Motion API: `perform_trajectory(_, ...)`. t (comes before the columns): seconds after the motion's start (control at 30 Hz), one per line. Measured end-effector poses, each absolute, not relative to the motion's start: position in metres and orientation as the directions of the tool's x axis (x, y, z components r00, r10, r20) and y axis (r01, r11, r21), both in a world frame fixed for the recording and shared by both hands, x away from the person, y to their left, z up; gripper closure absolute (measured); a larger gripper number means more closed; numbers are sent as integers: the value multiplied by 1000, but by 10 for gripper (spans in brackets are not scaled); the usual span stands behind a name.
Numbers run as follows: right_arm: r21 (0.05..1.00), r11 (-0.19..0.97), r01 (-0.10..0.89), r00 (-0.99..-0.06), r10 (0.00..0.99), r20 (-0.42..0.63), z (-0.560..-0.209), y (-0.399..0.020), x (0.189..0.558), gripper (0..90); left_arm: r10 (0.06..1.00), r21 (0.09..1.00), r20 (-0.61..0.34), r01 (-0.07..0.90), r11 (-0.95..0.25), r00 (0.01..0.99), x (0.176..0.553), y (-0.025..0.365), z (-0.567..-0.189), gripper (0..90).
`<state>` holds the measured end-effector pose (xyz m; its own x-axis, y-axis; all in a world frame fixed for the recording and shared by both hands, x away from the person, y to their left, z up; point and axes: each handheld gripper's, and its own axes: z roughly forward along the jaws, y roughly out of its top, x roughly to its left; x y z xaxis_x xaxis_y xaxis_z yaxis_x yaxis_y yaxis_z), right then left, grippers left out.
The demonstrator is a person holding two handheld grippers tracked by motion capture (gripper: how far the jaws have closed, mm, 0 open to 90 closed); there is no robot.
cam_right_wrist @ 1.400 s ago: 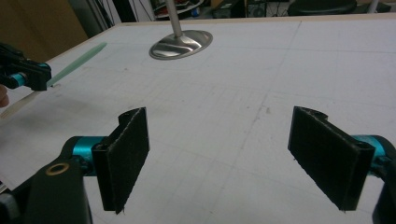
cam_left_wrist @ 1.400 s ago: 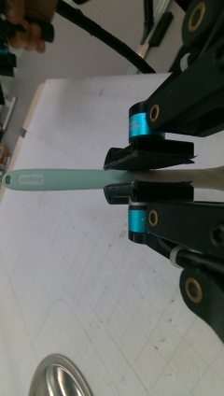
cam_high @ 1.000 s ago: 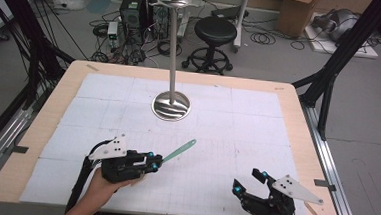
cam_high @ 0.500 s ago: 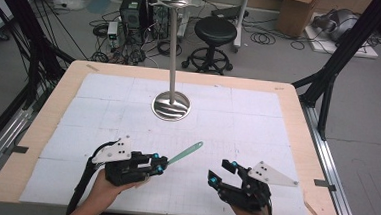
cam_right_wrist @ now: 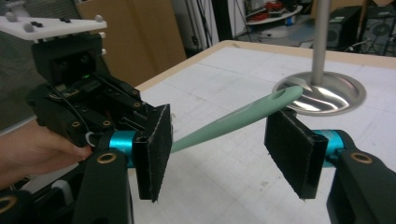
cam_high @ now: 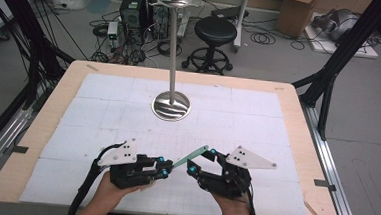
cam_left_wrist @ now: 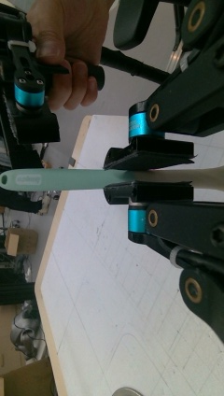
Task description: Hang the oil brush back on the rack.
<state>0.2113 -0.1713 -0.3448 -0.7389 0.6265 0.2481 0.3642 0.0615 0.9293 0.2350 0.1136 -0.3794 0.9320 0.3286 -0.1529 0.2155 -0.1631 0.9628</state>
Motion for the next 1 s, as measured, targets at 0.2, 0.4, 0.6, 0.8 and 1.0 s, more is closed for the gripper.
perform_trajectory(0.2,933,63,356,-746,620,243,-338,-166,214,432,332,964,-154,216,-157,931,235,115,-378,814)
perform_trajectory(0.4,938,59,342,-763,600,241,-332,-163,215,542,329,963,-139,204,-173,934,234,112,-375,813)
perform_trajectory(0.6,935,49,352,-758,600,254,-331,-163,215,615,336,963,-131,200,-181,933,233,110,-375,812)
perform_trajectory(0.8,934,25,357,-763,584,277,-328,-161,214,735,324,962,-127,196,-190,937,232,106,-376,811)
perform_trajectory(1.0,933,12,359,-772,565,290,-325,-159,213,803,321,963,-125,192,-189,939,232,107,-374,812)
